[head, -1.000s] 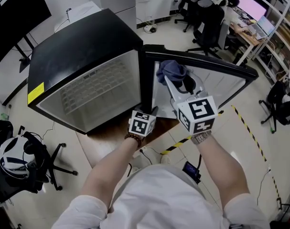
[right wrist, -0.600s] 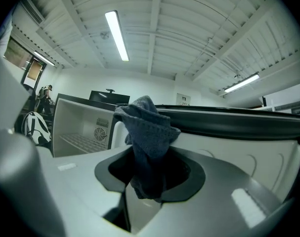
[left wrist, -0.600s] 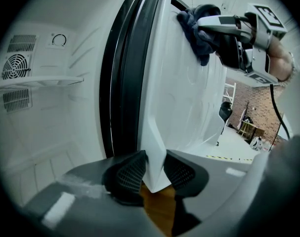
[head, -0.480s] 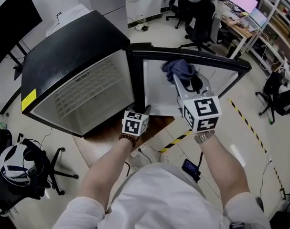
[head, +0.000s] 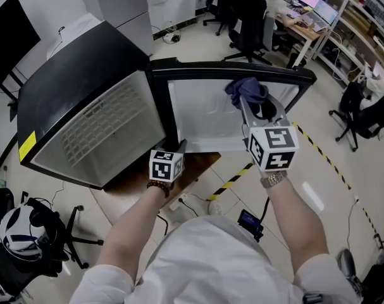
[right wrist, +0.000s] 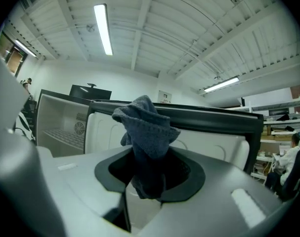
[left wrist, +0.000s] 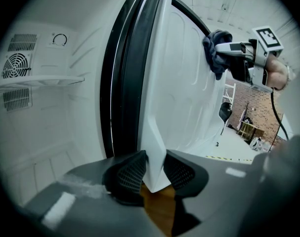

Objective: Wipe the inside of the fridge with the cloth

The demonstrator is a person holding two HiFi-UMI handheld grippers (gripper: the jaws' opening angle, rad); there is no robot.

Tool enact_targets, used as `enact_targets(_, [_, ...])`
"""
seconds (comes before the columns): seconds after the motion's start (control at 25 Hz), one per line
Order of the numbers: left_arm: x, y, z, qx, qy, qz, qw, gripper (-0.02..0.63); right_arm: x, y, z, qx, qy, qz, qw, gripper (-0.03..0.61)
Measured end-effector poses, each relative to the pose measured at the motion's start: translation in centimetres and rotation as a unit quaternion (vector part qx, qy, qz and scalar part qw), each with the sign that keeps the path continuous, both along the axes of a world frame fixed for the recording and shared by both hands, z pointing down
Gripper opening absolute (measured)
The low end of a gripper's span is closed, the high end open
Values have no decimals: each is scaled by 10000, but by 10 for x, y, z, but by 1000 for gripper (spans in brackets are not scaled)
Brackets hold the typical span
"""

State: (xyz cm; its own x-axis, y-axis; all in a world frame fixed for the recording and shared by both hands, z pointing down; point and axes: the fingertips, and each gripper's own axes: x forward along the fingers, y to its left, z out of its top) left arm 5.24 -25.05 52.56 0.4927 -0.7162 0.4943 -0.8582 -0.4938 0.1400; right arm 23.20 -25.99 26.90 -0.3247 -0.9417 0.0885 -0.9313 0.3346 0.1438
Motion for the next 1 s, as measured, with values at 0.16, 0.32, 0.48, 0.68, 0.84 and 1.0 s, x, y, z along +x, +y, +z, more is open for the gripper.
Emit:
enact_targets(0.16, [0, 1, 0, -8, 4, -10, 10000, 117, 28, 0, 3, -123, -139, 366, 9992, 141])
enact_targets(0.32, [1, 1, 0, -11, 12, -4, 10000, 117, 55, 1, 5, -178, -209, 735, 9969, 141])
enact_targets(0.48, [-1, 1, 1, 6, 46, -16, 10000, 117, 80, 3, 6, -211, -273, 1049, 9939, 141])
enact_targets(0.68, [0, 1, 0, 30, 56, -38, 10000, 117, 102, 5, 7, -235, -322, 1320, 9904, 141])
enact_targets(0.84, [0, 3, 3, 36, 68, -59, 10000, 117, 111, 8, 9, -231, -350, 1410, 9891, 140])
enact_targets(1.0, [2, 5, 1, 25, 95, -67, 9999, 117, 110, 18, 5, -195, -418, 1358, 9897, 140])
